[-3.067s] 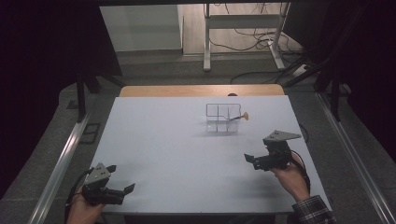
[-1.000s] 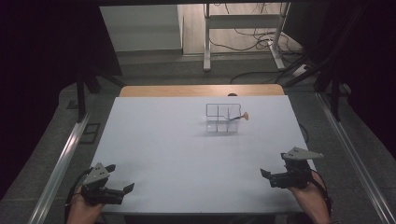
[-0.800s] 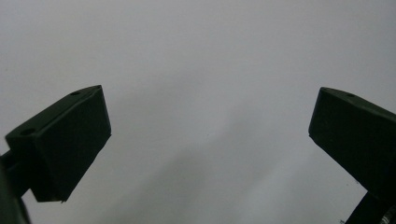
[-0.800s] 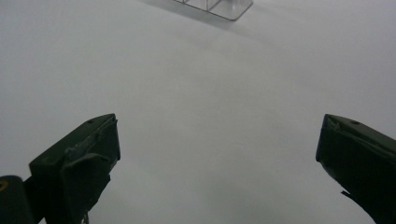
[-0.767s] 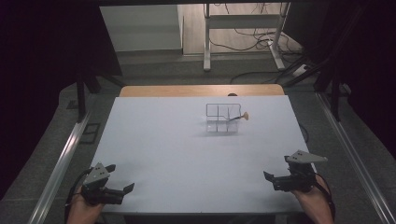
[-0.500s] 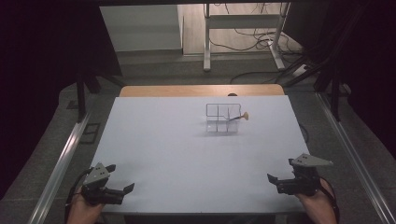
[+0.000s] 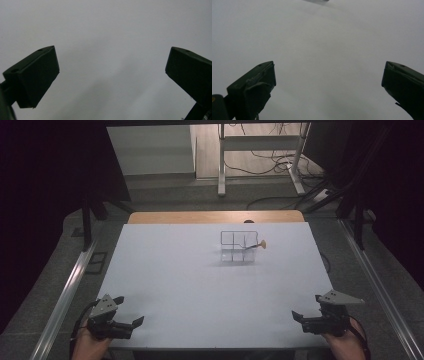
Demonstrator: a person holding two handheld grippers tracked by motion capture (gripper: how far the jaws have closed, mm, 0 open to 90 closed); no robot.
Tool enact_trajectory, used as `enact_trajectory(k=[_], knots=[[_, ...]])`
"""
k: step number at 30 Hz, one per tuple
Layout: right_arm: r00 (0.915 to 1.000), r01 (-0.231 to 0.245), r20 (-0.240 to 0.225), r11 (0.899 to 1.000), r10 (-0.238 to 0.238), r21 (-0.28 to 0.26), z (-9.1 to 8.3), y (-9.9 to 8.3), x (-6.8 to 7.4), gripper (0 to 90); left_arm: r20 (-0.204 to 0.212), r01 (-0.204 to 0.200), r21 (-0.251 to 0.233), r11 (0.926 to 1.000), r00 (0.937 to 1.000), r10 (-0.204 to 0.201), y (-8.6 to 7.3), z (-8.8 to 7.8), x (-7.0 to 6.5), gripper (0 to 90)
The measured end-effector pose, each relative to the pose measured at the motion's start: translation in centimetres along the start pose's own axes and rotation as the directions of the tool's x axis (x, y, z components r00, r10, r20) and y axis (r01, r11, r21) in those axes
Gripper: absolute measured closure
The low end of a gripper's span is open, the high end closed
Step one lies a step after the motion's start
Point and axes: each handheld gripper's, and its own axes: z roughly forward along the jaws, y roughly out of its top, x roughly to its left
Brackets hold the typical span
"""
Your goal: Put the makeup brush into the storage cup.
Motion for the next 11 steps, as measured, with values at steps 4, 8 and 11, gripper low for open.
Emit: enact_trajectory(k=[4, 8, 11], knots=[[1.0, 0.004, 0.006, 1.0, -0.004, 0.005, -0.14, -0.1, 0.0, 0.0, 0.002, 0.0, 0.002, 1.0, 1.0, 0.0, -0.01, 0.03, 0.0, 0.0], [0.9999, 0.011, 0.01, 1.0, -0.011, 0.017, -0.08, -0.13, 0.07, 0.0, 0.002, -0.004, 0.006, 1.0, 1.0, 0.004, 0.04, 0.1, 0.0, 0.0], [0.9998, 0.015, 0.012, 0.999, -0.015, 0.028, 0.0, -0.13, 0.08, 0.0, 0.001, -0.006, 0.006, 1.0, 1.0, 0.006, 0.14, 0.17, -0.02, 0.0]])
